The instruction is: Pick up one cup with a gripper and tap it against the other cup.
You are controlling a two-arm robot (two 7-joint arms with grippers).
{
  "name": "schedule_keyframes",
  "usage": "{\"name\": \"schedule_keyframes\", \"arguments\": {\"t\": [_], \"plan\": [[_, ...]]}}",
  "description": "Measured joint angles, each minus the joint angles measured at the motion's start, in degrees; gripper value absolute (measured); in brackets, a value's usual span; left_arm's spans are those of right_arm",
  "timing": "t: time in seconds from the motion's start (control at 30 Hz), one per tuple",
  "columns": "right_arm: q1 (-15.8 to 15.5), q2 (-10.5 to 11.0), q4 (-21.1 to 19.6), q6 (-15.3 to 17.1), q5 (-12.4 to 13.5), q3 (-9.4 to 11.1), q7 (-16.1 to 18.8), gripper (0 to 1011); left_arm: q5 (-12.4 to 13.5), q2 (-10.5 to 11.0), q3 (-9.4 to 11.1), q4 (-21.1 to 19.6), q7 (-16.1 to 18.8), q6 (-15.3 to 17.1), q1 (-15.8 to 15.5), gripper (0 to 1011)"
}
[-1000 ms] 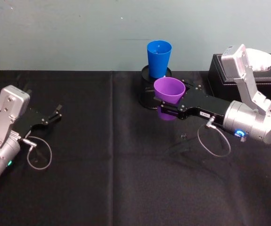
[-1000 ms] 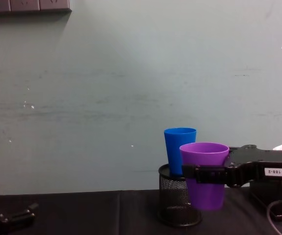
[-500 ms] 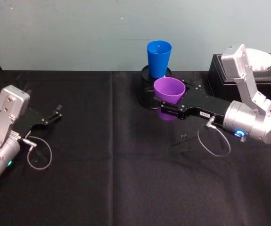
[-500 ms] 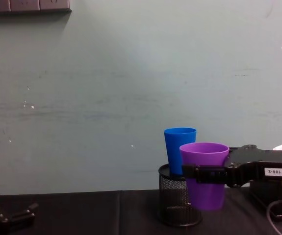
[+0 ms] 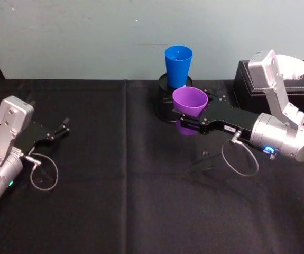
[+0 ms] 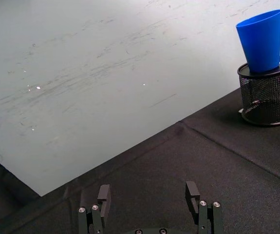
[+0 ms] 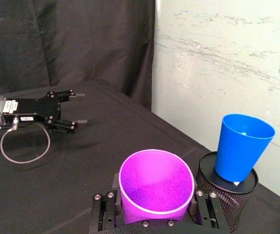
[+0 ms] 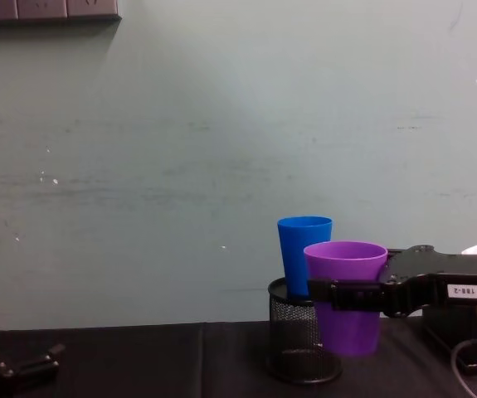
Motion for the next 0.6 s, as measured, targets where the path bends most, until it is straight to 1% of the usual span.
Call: {"name": "schedule_keyframes", "arguments": {"t": [0.3,0.37,0.6], "plan": [[0.0,0.0,0.0,0.0,0.0,0.0,0.0,747,0.0,0.0,0.0,0.0,0.0,0.0,0.0,1005],[0.3,0.0,0.5,0.2,-0.2,-0.4,0.0,747,0.0,0.0,0.0,0.0,0.0,0.0,0.0,1005],[1.3,-1.2,2.6,0.3,-1.0,-0.8,-1.3,746,0.0,0.0,0.0,0.0,0.0,0.0,0.0,1005]]}}
